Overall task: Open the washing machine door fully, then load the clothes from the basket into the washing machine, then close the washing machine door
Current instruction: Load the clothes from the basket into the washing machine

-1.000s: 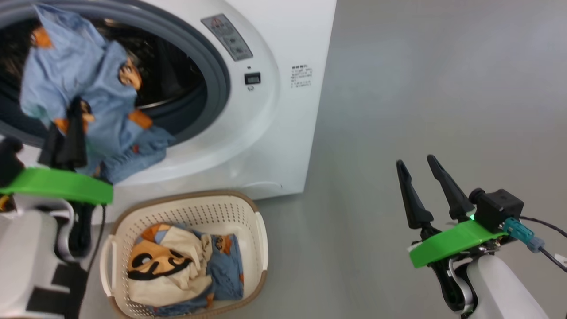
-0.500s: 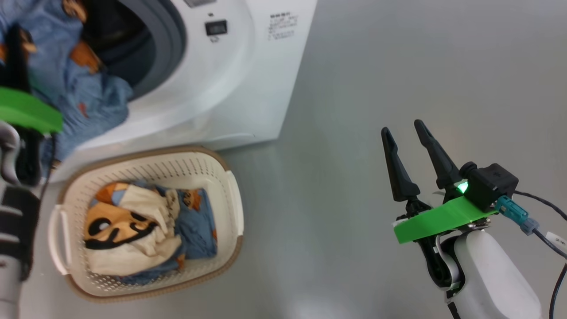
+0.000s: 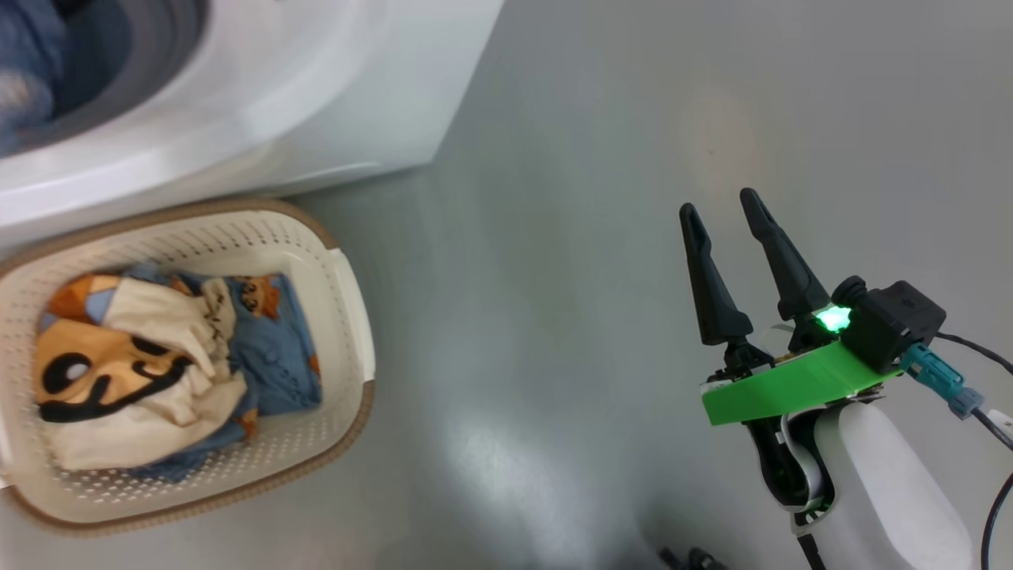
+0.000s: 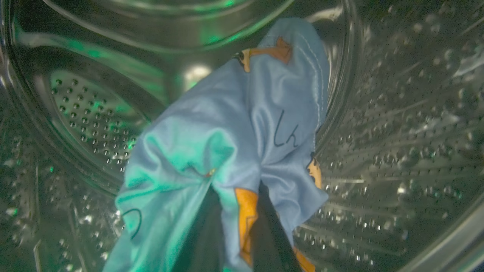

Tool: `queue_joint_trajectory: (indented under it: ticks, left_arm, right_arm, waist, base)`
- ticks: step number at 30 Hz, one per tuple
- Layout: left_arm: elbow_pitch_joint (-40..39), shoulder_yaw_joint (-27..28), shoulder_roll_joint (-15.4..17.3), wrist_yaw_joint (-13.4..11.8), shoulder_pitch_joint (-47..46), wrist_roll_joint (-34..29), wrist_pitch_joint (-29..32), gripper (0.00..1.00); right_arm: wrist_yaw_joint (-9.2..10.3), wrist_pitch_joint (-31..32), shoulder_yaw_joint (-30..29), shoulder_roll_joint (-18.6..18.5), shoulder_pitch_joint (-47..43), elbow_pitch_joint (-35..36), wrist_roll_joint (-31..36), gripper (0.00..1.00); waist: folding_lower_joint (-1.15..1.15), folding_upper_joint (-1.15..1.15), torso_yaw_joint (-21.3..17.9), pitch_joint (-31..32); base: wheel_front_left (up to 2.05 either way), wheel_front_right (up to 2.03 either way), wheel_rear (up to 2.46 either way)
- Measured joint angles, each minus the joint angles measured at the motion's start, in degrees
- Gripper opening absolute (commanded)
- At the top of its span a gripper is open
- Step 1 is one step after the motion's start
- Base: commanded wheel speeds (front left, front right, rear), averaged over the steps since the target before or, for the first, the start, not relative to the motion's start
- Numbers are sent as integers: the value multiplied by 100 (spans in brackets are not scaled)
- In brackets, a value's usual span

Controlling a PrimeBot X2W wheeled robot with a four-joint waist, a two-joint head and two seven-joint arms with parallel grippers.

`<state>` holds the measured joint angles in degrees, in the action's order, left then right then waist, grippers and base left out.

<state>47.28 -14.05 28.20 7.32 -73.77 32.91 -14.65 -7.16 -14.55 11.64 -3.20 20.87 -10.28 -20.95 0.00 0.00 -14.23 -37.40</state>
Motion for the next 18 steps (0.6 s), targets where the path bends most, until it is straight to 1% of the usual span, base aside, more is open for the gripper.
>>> queue_joint_trajectory:
  ticks: [2, 4, 5, 6, 10, 13, 18]
  left_arm:
    - [-480, 419, -26, -31, -77, -208, -4, 0]
    - [-770, 859, -89, -31, -117, -377, -7, 0]
    - [-725, 976, -113, -31, -115, -443, -20, 19]
    - [-491, 1047, -156, -31, -109, -453, -24, 100]
    - [463, 951, -402, -31, 23, -538, -15, 100]
    - [1043, 772, -466, -23, -33, -609, 77, 100]
    - [1567, 592, -556, -12, -129, -643, 76, 100]
  right_arm:
    - [0, 0, 2, 4, 3, 42, -24, 100]
    - [0, 0, 12, 9, 13, 60, -26, 100]
    - [0, 0, 21, 11, 15, 62, -26, 100]
    - [0, 0, 33, 15, 17, 58, -26, 100]
    - [0, 0, 87, 18, 19, 31, -38, 100]
    - [0, 0, 99, 19, 54, -22, -55, 100]
    - [0, 0, 115, 20, 137, -89, -69, 100]
  waist:
    - [0, 0, -55, -124]
    - [0, 0, -104, -227]
    - [0, 0, -128, -266]
    - [0, 0, -154, -289]
    - [0, 0, -190, -268]
    - [0, 0, -149, -207]
    - [0, 0, -78, -49]
  base:
    - [0, 0, 0]
    - [0, 0, 0]
    - [0, 0, 0]
    - [0, 0, 0]
    - [0, 0, 0]
    - [0, 0, 0]
    - [0, 0, 0]
